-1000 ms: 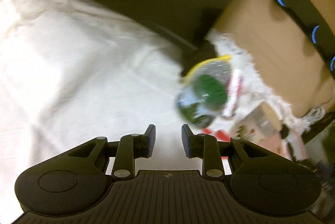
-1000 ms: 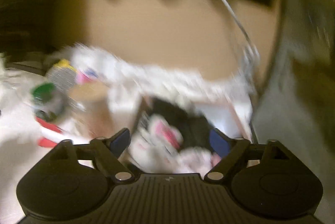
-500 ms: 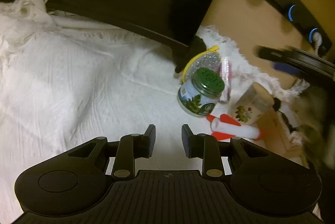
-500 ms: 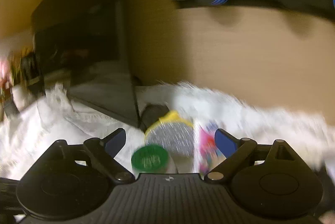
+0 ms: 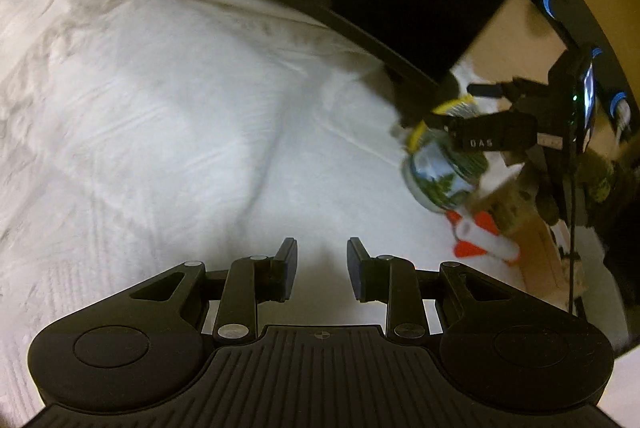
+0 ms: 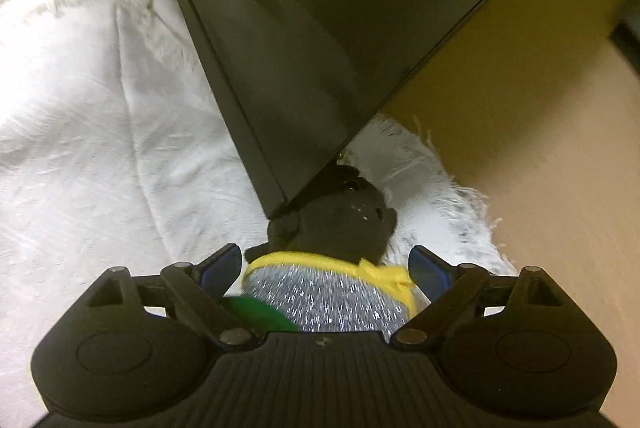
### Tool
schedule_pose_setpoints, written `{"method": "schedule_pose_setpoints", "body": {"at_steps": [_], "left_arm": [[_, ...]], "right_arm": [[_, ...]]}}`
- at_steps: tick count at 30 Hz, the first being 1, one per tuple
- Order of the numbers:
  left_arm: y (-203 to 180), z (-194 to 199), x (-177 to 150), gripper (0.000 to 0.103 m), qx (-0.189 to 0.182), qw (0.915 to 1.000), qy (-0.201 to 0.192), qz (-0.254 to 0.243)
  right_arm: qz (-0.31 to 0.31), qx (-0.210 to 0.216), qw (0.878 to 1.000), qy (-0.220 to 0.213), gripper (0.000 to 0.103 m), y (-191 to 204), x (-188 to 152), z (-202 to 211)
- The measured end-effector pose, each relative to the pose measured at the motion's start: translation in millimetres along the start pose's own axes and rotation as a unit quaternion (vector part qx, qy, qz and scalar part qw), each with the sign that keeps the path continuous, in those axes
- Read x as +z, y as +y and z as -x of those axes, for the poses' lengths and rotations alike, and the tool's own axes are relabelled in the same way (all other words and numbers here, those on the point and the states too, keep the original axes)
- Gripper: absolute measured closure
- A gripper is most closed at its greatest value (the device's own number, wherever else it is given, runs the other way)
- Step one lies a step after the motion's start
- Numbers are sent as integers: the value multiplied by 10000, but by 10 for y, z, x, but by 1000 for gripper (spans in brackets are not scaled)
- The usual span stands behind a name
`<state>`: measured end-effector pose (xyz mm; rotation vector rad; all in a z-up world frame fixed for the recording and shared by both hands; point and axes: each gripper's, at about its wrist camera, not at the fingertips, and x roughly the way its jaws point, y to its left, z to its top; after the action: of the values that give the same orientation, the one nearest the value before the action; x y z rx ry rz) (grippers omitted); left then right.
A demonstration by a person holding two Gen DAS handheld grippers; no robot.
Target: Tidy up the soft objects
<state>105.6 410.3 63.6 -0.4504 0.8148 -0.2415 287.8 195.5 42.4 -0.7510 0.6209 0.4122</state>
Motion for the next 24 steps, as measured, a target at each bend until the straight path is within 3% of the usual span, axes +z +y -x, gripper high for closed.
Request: {"method": "schedule_pose_setpoints", "body": {"at_steps": [5, 7, 11, 15, 17, 20, 24], "left_arm": [[199, -79, 38, 73, 90, 9996, -12, 271], [236, -111, 49, 73, 125, 9993, -3, 343], [311, -137, 16, 73, 158, 9990, 32, 413], [268, -152, 33, 73, 160, 9990, -1, 417], [247, -142, 58, 73, 127, 9990, -35, 417], [191, -142, 74, 73, 47, 9991, -74, 419], [77, -143, 84, 73, -5, 9990, -132, 421]], "right_arm": [[572, -48, 9981, 206, 14, 40, 78, -310], [651, -55, 9974, 308, 29, 11, 96, -358], [516, 0, 9981, 332, 37, -89, 88, -205], [74, -459, 9988, 121, 38, -351, 26, 244], [-463, -567, 9973, 1, 38, -545, -31, 587], [-1103, -219, 9930, -347, 38, -640, -158, 1137], [-1555, 410, 9850, -618, 38, -322, -361, 1521]]}}
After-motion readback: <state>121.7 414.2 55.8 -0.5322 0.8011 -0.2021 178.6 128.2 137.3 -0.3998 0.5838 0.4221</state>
